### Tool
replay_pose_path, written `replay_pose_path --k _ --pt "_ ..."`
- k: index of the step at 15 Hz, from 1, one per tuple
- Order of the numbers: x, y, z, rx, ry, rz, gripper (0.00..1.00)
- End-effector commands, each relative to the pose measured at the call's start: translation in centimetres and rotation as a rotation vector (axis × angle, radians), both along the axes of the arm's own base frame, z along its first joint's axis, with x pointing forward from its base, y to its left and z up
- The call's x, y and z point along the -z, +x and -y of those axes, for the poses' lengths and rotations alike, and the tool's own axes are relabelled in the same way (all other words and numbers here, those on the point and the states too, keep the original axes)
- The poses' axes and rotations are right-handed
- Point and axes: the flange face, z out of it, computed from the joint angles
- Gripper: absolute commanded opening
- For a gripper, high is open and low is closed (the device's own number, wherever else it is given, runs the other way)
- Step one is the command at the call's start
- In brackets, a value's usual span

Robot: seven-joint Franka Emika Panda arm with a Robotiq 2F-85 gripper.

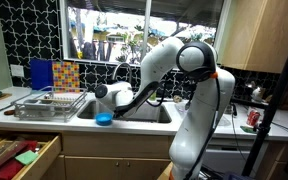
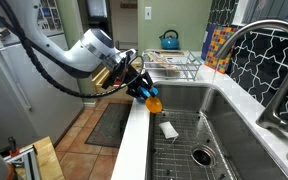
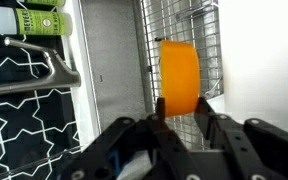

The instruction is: Place the orange bowl under the running faucet then put the bowl back on the counter

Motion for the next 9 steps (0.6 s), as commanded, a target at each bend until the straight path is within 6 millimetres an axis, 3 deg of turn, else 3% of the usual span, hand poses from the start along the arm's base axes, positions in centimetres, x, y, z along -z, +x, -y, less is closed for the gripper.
replay_pose_path --k 1,9 --pt "0.1 -3.1 -1.0 -0.031 0.031 0.009 0.1" --pt "1.1 -5.8 -2.7 -0.108 0.041 -0.005 0.1"
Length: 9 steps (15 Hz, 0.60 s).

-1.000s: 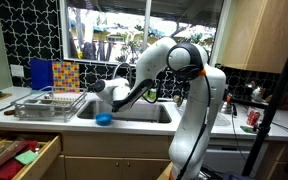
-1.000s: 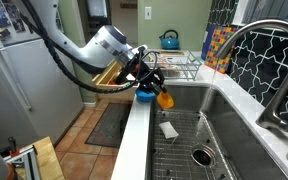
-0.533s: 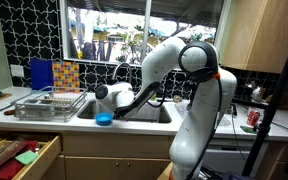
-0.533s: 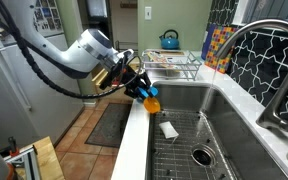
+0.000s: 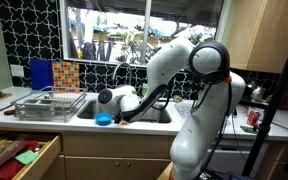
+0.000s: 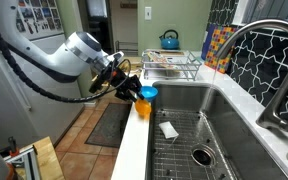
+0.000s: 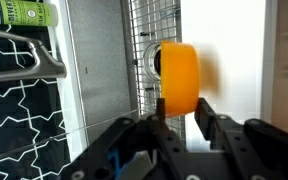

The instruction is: Place the orange bowl under the running faucet then put the bowl back on the counter

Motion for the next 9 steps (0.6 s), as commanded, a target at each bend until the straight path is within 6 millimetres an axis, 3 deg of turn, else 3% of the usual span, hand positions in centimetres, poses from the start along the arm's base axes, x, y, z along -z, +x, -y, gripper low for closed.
replay_pose_path --k 1,9 --pt "0.3 -1.8 -0.7 -0.045 0.023 0.006 0.1" --pt "1.7 -2.4 -1.5 -0.101 0.067 -0.026 0.1"
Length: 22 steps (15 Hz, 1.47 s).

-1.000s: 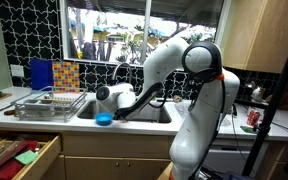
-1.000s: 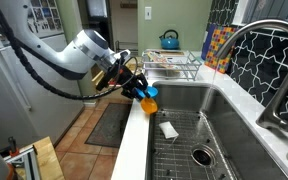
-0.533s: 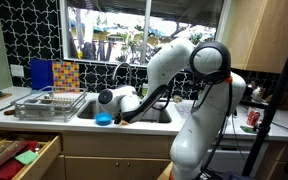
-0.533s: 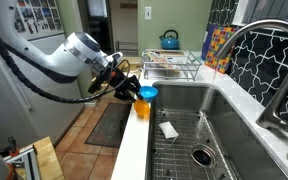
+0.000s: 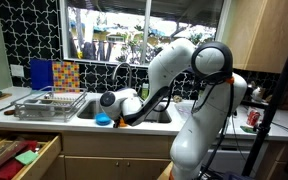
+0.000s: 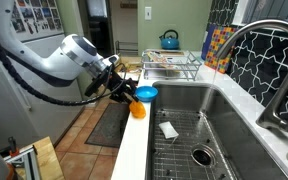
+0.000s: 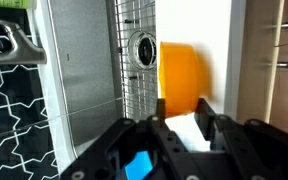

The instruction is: Place the orange bowl under the running faucet then put the bowl back on the counter

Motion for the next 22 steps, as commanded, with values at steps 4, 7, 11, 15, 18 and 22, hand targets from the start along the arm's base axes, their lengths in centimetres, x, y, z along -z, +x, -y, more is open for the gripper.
replay_pose_path --k 4,7,11,15,18,22 --pt "0.8 -1.2 -0.2 -0.042 0.028 -0.023 0.1" --pt "0.6 -1.1 -0.2 -0.04 0.035 -0.009 0.49" --pt "0.2 -0.9 -0.2 -0.05 0.043 0.004 0.72" --pt "-0.1 -0.8 -0.1 -0.045 0.05 0.013 1.0" --pt "-1.8 -0.4 0.4 0.001 0.082 0.017 1.0" --pt "-6.4 1.0 1.6 0.123 0.254 0.077 1.0"
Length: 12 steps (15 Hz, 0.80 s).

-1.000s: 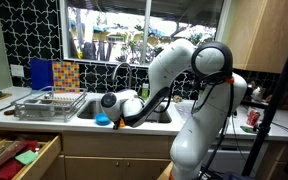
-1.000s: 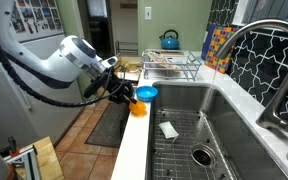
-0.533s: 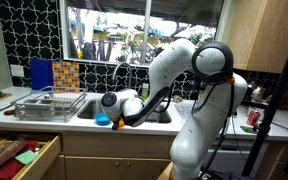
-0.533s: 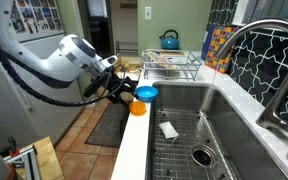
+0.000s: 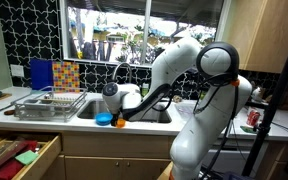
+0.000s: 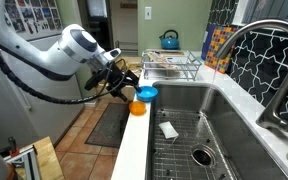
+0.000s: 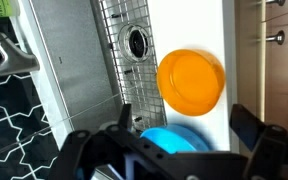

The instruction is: Place the orange bowl under the running faucet then put the bowl back on the counter

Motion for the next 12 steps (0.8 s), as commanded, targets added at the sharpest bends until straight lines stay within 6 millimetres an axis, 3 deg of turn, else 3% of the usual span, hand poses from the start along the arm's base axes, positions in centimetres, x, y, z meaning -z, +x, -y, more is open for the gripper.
replay_pose_path --k 1,7,12 --pt "-4.6 0.9 1.3 0.093 0.175 0.04 1.0" --pt "-10.9 4.1 3.1 0.264 0.508 0.053 1.0" --pt "-12.7 6.1 4.1 0.426 0.688 -0.056 1.0"
